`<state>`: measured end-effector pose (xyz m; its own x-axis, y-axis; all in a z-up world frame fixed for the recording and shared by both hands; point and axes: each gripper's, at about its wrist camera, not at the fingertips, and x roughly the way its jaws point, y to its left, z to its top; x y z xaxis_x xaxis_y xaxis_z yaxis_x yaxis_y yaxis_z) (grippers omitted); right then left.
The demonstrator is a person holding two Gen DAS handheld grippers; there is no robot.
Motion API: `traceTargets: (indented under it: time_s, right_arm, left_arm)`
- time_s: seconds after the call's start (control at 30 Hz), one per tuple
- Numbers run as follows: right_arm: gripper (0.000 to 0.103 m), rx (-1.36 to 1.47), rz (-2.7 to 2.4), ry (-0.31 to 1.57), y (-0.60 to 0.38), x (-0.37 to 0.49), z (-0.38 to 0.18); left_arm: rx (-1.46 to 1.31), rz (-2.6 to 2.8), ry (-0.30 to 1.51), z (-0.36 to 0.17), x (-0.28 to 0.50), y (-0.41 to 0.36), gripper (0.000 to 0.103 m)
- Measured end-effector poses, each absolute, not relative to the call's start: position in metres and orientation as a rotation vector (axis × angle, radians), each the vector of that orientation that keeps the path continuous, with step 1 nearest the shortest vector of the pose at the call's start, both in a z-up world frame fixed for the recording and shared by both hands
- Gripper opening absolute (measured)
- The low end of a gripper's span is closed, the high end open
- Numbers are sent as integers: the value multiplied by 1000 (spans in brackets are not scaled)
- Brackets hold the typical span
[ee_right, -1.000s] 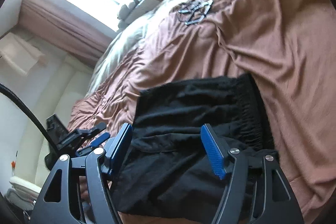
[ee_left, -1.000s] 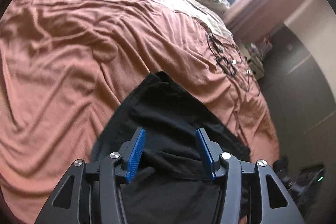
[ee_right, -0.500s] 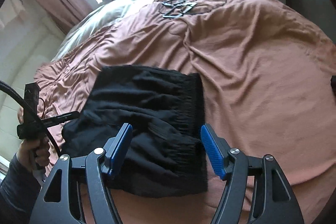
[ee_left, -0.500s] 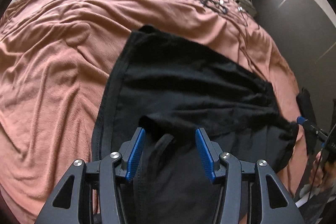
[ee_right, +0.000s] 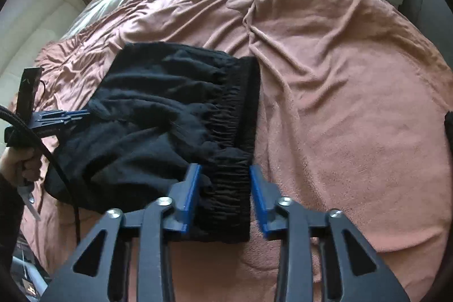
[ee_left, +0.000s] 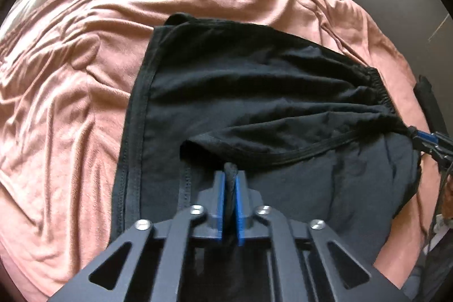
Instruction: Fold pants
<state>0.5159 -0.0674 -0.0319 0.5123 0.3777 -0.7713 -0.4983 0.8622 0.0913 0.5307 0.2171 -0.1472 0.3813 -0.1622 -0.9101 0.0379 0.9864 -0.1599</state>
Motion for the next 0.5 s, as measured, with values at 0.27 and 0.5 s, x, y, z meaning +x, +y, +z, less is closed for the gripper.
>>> traceTargets:
  time_s: [0.27, 0.5]
  right_arm:
    - [6, -41, 571, 793, -83, 506, -11]
    - [3, 73, 598, 736, -88, 513, -9]
  left_arm:
    - [-117, -51, 1024, -95, 530, 234, 4]
    - [-98, 2, 955, -63, 555, 239, 4]
